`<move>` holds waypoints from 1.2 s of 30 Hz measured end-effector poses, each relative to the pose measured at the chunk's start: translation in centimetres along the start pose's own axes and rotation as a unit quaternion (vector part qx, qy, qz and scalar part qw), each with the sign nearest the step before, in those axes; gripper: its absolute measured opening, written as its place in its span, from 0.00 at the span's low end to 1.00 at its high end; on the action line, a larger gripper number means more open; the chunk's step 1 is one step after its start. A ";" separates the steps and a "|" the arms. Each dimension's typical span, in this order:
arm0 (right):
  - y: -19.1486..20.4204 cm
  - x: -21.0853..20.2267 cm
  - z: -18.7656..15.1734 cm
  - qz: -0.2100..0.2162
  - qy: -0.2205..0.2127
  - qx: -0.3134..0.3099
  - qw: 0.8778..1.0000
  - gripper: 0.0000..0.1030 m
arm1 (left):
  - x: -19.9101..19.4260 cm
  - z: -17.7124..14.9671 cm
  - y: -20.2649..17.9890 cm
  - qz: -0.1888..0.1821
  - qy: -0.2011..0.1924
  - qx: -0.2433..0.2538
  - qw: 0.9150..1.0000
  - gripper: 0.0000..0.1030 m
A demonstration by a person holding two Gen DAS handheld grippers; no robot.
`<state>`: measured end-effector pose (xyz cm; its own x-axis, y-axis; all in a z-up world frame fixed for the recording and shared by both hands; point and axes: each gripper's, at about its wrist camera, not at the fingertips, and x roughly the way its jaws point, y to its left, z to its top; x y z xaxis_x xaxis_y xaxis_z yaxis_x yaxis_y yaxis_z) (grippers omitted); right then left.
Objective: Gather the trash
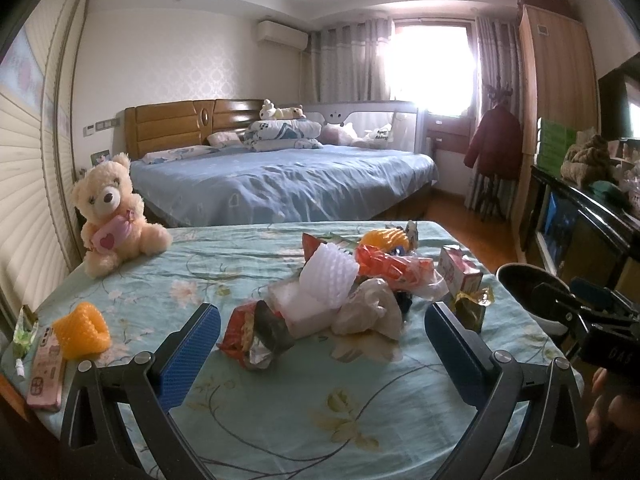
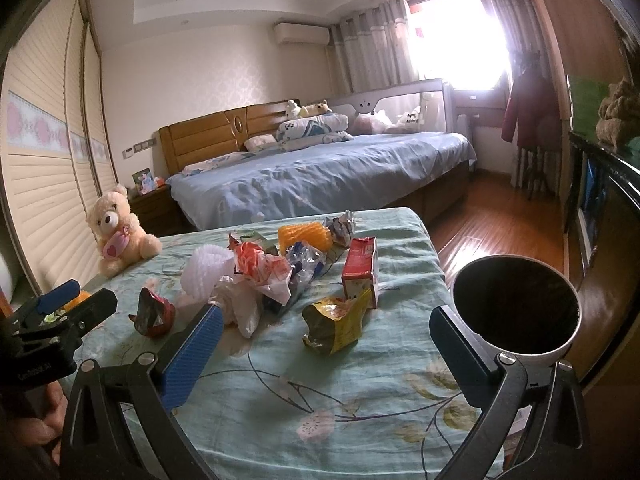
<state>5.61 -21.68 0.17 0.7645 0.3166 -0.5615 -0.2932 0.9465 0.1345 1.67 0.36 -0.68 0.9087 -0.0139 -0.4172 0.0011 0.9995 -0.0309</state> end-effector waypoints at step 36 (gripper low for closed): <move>-2.3 8.0 -1.6 -0.007 0.134 0.051 0.990 0.84 | 8.7 -0.7 5.6 0.038 0.107 -0.073 0.991 0.93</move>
<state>11.50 -21.47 -5.92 0.5839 0.2886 -0.7588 -0.2143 0.9563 0.1988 9.25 5.81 -5.14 0.7941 0.0408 -0.6064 -0.1390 0.9835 -0.1159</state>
